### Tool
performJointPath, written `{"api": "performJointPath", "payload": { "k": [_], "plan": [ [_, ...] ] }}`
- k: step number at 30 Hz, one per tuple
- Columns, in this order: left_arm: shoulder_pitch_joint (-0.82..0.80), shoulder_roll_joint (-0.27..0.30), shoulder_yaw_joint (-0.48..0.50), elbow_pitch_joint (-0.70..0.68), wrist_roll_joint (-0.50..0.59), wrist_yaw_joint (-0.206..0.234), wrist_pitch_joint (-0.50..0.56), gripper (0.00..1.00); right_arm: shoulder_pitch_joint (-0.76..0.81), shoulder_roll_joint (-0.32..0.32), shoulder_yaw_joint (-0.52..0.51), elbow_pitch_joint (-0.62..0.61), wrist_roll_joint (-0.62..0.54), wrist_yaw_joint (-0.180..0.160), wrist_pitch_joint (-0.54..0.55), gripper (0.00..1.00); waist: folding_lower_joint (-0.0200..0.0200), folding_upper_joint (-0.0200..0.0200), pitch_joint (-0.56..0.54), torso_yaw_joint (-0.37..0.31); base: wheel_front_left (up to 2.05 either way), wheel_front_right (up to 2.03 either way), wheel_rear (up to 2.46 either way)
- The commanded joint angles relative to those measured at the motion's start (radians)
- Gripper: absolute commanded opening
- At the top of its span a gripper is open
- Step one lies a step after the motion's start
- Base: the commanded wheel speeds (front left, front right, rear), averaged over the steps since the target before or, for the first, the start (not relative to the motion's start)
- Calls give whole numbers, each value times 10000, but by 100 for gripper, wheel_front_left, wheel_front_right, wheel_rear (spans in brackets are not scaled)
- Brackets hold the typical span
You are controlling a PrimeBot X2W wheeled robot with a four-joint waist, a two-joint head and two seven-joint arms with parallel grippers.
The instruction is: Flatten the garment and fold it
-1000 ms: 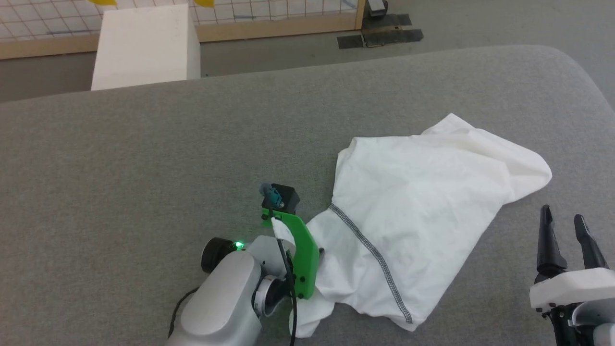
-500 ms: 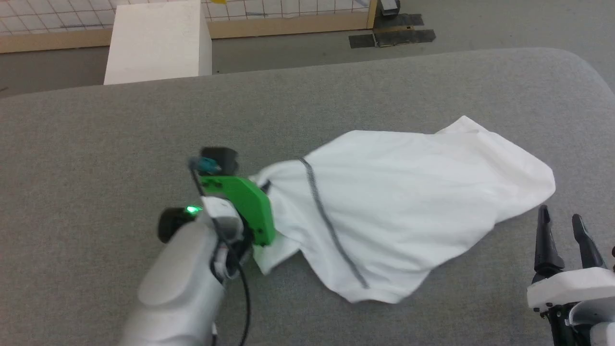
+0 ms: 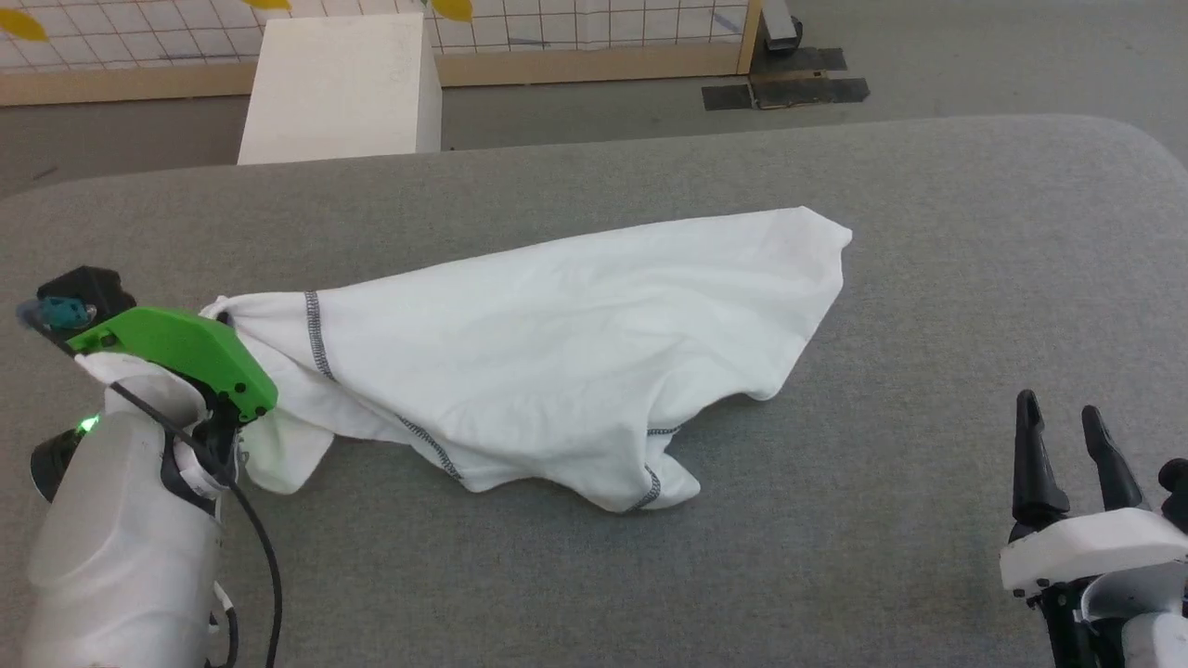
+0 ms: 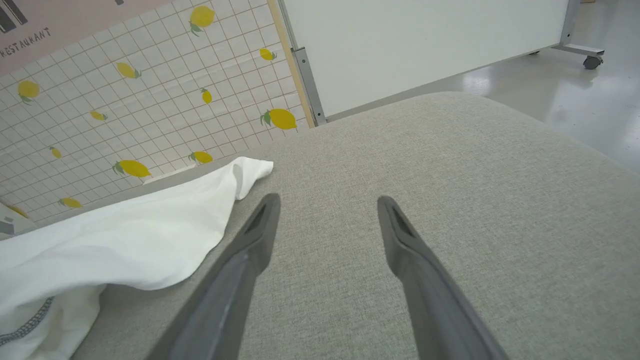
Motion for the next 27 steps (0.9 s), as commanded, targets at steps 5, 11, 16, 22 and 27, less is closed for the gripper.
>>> {"api": "performJointPath", "payload": {
  "k": [5, 11, 16, 22, 27],
  "plan": [
    [491, 179, 395, -1213, 70, -600, -2015, 100, -22, 5, 203, 70, -13, -13, 197, 100, 0, 0, -130, 253, 0, 0, 0],
    [2258, 174, 521, -3392, 1314, -590, -4922, 100, -159, 5, 531, 118, 55, -13, 1076, 100, 0, 0, -219, 566, 0, 0, 0],
    [4230, -800, 801, -5291, 2271, -262, -5045, 100, -172, 5, 1339, 67, 61, -13, 2457, 100, 0, 0, -146, 871, 0, 0, 0],
    [5549, -1877, 1296, -5763, 2526, -437, -5049, 100, -448, 5, 3441, -117, 27, -13, 4474, 100, 0, 0, -94, 1026, 0, 0, 0],
    [5628, -2251, 1371, -5706, 2790, -793, -5050, 100, -1220, 5, 4657, 323, 69, -13, 5706, 100, 0, 0, 19, 1216, 0, 0, 0]
  ]
}}
